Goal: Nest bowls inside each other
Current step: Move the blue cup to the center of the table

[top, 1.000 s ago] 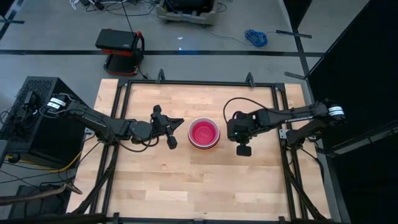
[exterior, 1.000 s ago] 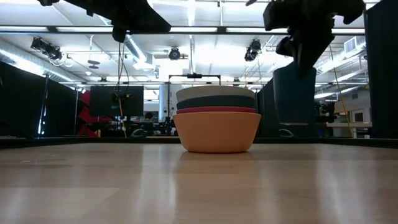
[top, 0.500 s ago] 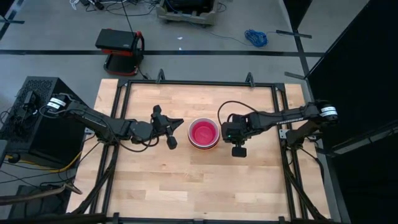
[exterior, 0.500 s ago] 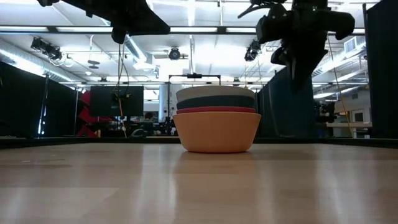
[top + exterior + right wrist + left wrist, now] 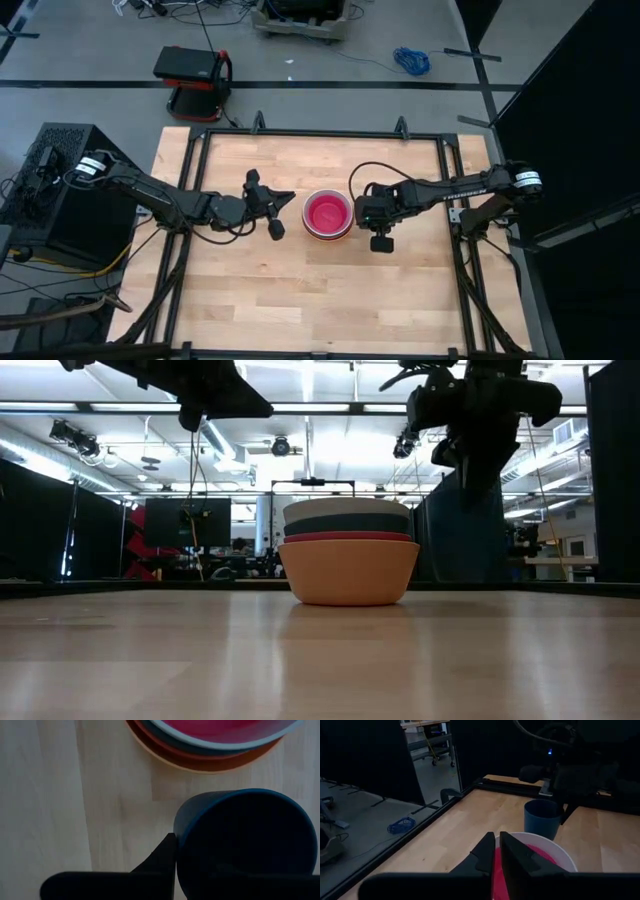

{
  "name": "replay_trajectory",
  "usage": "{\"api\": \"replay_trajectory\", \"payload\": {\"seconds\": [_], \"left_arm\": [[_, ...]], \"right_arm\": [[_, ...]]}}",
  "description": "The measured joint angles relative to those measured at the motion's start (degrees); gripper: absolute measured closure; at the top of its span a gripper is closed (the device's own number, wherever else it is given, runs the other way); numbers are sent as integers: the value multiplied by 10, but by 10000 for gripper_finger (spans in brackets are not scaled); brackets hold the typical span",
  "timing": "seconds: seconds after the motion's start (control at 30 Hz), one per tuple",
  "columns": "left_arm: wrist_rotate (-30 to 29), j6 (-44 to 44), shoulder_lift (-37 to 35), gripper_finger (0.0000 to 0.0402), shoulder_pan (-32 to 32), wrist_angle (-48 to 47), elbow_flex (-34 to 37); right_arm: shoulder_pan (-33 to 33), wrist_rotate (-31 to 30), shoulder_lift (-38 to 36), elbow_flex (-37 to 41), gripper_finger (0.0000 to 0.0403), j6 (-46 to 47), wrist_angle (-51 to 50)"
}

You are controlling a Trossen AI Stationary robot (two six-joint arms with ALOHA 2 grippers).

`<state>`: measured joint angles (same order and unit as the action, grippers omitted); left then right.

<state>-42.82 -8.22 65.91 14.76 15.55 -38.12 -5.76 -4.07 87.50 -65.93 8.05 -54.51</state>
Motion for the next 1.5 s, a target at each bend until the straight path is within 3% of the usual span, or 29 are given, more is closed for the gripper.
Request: {"api": "replay_trajectory", "payload": {"seconds": [0.73,1.23,1.5], "left_arm": [[0,-4,0,387,0,-6,0],[0,-5,0,379,0,-7,0],[0,-5,0,380,0,-8,0]], "right_arm": [[11,30,0,27,402,10,35],[11,39,0,27,378,19,49],[11,42,0,27,332,22,49]]}}
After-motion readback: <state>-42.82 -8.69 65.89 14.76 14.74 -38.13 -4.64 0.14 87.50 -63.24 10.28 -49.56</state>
